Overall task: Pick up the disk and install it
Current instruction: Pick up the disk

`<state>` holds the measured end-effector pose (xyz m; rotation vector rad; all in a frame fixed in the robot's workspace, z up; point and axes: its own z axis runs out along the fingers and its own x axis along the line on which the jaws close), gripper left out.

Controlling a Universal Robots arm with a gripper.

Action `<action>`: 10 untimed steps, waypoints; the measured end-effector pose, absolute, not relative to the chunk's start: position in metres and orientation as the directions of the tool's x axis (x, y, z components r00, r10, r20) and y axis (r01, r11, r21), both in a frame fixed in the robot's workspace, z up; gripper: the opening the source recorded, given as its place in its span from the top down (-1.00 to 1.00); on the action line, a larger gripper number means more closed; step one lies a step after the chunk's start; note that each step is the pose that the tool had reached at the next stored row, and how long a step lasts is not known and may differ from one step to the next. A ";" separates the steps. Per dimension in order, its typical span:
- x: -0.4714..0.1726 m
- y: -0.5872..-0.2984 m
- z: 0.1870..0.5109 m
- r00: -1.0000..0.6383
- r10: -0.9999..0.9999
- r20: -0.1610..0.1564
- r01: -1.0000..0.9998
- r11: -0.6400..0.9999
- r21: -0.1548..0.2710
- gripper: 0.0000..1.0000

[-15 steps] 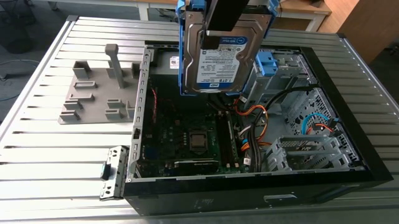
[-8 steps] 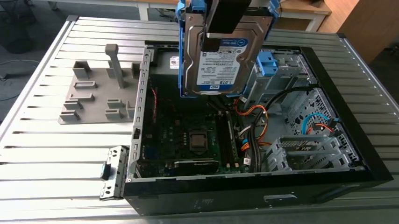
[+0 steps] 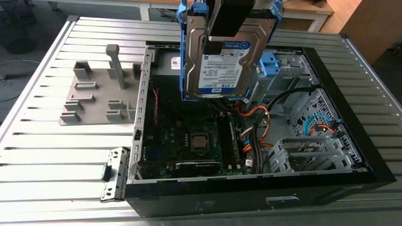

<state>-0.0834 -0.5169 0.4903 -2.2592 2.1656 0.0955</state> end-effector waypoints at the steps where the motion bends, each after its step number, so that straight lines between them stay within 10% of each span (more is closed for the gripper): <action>1: -0.083 -0.518 0.490 0.041 -0.998 -0.051 -0.998 -0.043 0.035 0.27; 10: -0.083 -0.524 0.490 0.041 -0.998 -0.051 -0.998 -0.043 0.035 0.27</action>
